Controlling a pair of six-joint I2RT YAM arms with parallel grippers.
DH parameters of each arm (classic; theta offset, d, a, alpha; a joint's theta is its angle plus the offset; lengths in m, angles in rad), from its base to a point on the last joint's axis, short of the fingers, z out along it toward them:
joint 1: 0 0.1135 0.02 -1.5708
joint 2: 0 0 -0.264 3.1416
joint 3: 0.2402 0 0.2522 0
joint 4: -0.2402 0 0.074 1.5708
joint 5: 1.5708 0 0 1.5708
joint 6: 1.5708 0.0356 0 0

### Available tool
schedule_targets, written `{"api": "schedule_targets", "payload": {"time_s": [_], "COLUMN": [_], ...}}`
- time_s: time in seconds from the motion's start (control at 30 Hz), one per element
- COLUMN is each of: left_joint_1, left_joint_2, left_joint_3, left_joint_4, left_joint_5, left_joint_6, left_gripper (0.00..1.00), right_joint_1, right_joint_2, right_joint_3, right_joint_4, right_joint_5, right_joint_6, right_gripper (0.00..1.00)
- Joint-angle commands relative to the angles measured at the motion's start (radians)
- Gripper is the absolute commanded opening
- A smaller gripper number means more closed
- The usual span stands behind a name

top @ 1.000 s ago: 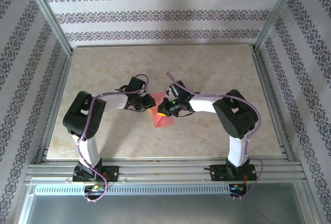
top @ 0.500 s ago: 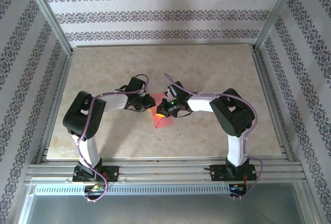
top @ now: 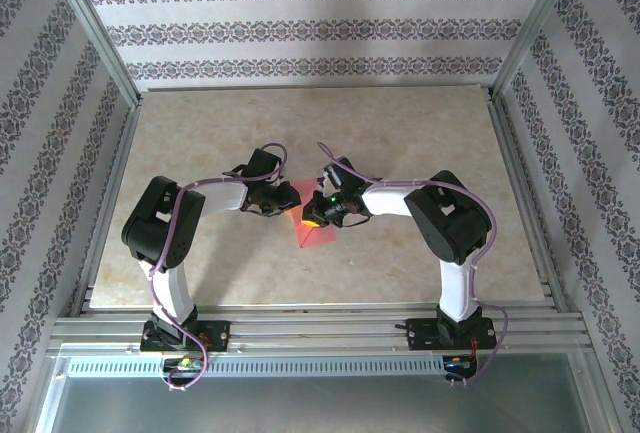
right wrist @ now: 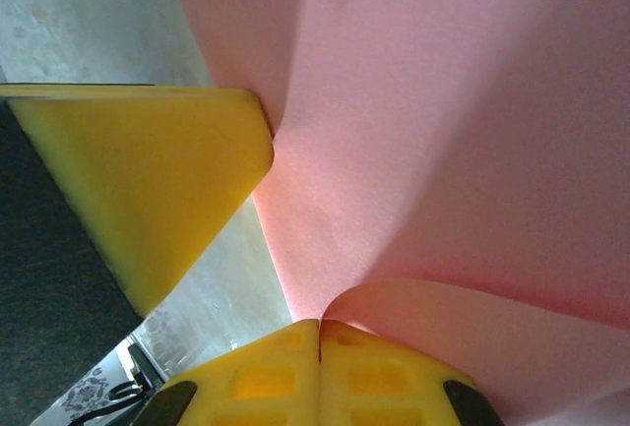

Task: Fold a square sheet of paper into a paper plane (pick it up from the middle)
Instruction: Fold the triangle a second time at the center of the table.

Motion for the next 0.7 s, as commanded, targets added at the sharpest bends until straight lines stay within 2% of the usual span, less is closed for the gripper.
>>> {"api": "schedule_targets", "payload": {"time_s": [0.0, 0.67], "left_joint_1": [0.006, 0.005], "left_joint_2": [0.011, 0.006], "left_joint_3": [-0.007, -0.011], "left_joint_4": [-0.029, -0.028], "left_joint_5": [-0.004, -0.005], "left_joint_6": [0.02, 0.019], "left_gripper": [0.21, 0.21], "right_joint_1": [0.014, 0.014], "right_joint_2": [0.031, 0.046], "right_joint_3": [0.029, 0.035], "right_joint_4": [0.009, 0.007], "right_joint_5": [-0.011, -0.002], "right_joint_6": [-0.012, -0.007], "right_gripper": [0.03, 0.04]}}
